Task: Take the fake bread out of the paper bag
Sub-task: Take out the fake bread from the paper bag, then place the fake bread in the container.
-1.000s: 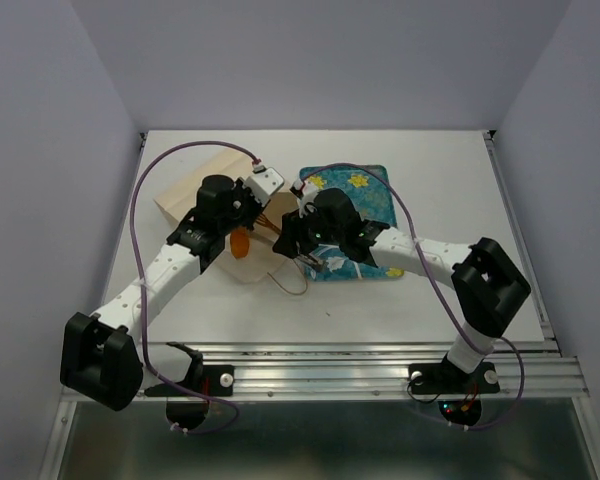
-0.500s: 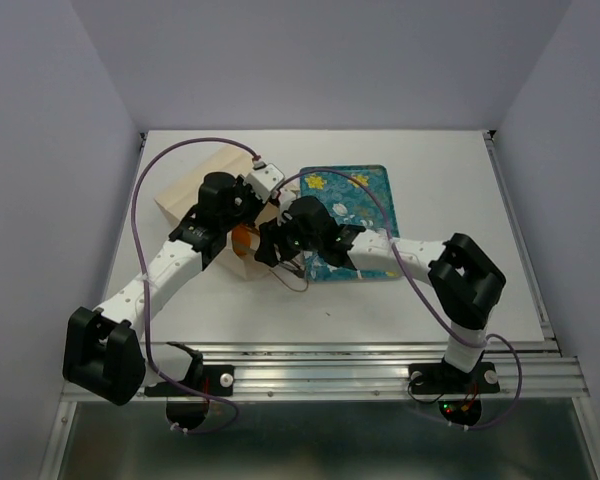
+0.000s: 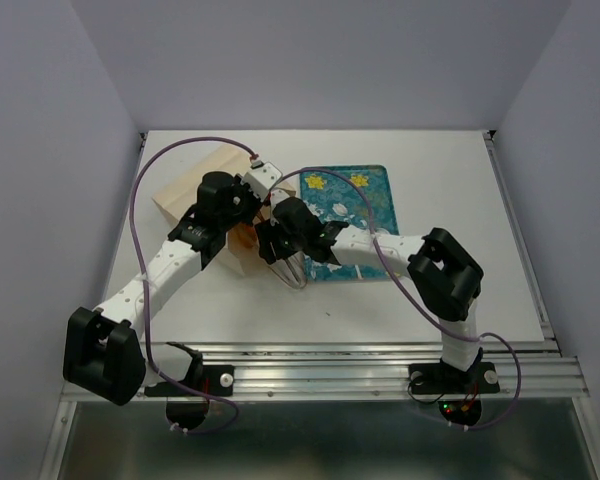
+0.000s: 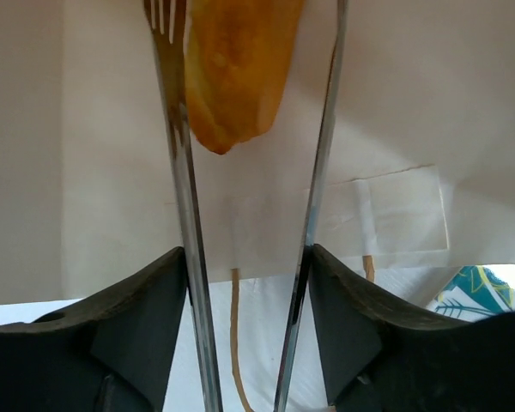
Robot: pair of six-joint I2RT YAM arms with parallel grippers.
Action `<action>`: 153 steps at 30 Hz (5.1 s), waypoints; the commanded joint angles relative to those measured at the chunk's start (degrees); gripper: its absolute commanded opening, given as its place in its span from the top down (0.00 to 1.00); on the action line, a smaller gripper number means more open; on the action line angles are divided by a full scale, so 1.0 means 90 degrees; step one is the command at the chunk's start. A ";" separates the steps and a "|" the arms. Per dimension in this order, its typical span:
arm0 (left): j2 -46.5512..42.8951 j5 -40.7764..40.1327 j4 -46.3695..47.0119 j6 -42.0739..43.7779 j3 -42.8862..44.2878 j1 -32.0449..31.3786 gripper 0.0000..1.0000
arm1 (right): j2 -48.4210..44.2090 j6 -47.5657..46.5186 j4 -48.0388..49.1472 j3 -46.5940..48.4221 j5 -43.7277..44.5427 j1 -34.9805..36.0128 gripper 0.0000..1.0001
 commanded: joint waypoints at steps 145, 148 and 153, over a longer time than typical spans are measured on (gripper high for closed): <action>0.0602 -0.1167 0.0019 -0.0772 0.0965 -0.0108 1.00 | -0.4681 0.5490 0.4335 -0.6458 -0.2270 -0.4968 0.72; 0.0612 -0.1167 -0.0001 -0.0772 0.0984 -0.0108 1.00 | -0.4759 0.5529 0.4325 -0.6516 -0.2260 -0.5026 0.61; 0.0612 -0.1197 -0.0011 -0.0743 0.0984 -0.0098 1.00 | -0.4935 0.5461 0.4189 -0.6585 -0.2250 -0.5163 0.53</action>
